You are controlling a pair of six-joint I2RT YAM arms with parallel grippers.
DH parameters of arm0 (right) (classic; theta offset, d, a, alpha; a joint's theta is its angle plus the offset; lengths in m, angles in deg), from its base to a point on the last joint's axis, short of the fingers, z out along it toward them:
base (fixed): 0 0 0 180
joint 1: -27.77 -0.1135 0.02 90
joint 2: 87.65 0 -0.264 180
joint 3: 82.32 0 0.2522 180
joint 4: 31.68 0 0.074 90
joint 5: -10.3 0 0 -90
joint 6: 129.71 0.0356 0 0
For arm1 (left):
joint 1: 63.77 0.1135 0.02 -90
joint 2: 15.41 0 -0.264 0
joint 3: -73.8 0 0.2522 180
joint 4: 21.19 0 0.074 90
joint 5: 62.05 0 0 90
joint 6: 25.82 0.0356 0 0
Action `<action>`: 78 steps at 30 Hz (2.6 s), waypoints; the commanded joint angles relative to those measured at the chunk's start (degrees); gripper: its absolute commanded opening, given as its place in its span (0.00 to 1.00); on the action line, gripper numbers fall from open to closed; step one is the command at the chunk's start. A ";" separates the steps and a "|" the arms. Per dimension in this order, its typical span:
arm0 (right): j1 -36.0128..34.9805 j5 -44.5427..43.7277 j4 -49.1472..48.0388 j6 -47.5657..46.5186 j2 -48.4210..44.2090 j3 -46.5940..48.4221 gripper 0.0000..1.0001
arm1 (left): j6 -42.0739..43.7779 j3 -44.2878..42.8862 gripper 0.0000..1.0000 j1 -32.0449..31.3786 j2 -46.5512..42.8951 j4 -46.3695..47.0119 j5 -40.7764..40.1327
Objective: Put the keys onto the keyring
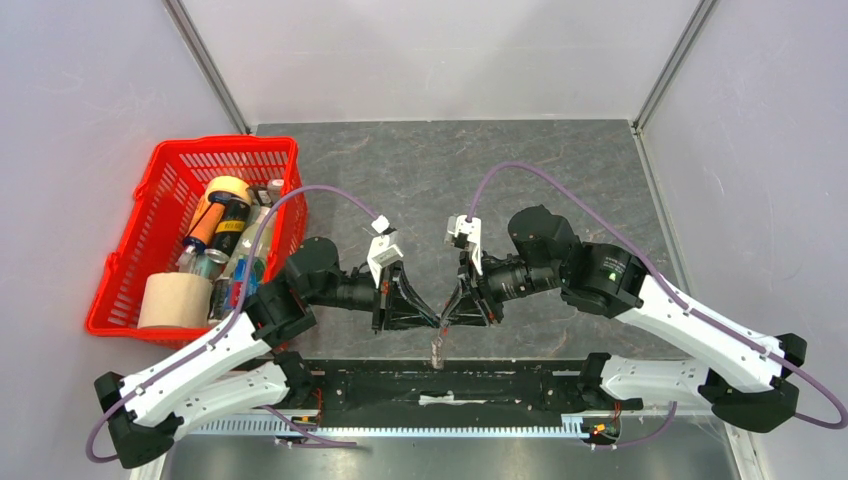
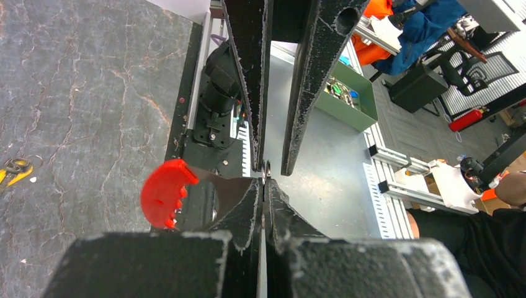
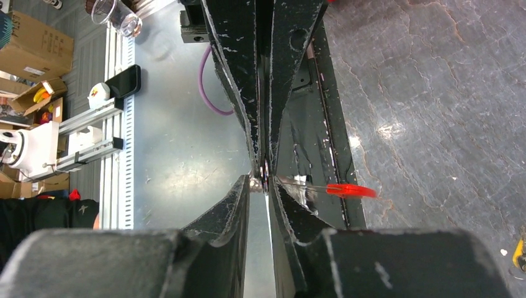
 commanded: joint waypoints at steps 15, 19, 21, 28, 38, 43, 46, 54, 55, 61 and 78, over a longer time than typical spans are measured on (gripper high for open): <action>-1.71 0.21 -4.67 0.78 -1.35 0.83 0.00 | -2.63 -1.35 0.02 -0.25 -1.49 4.31 1.66; -2.41 -0.49 -7.40 1.83 -2.40 -0.68 0.00 | -3.16 -0.87 0.04 -0.27 -1.74 5.57 1.29; -2.76 -1.73 -8.80 2.50 -3.28 -1.38 0.00 | -3.71 -0.50 0.09 -0.26 -1.90 6.48 1.07; -3.18 -4.94 -14.04 5.08 -7.21 -4.30 0.00 | -4.70 0.23 0.27 -0.27 -4.05 9.29 -1.26; -3.31 -7.45 -19.31 8.00 -10.32 -5.79 0.00 | -8.21 2.24 0.29 -0.26 -4.51 15.64 -3.26; -3.40 -7.85 -19.97 8.90 -10.72 -6.32 0.00 | -9.42 3.10 0.29 -0.21 -4.19 18.35 -4.37; -3.39 -7.89 -20.16 9.12 -11.09 -6.76 0.00 | -9.65 3.47 0.29 -0.26 -4.34 19.06 -5.12; -3.40 -8.41 -19.91 9.02 -11.84 -7.26 0.00 | -10.30 3.30 0.27 -0.25 -4.60 19.82 -5.19; -3.41 -8.54 -19.76 8.85 -11.81 -7.32 0.00 | -10.26 3.30 0.27 -0.27 -4.67 19.82 -5.19; -3.40 -9.21 -20.31 9.19 -12.29 -7.79 0.00 | -10.60 3.38 0.22 -0.27 -4.22 20.24 -4.82; -3.40 -9.86 -20.03 9.04 -11.76 -7.03 0.00 | -10.95 3.38 0.02 -0.23 -3.02 21.46 -2.39</action>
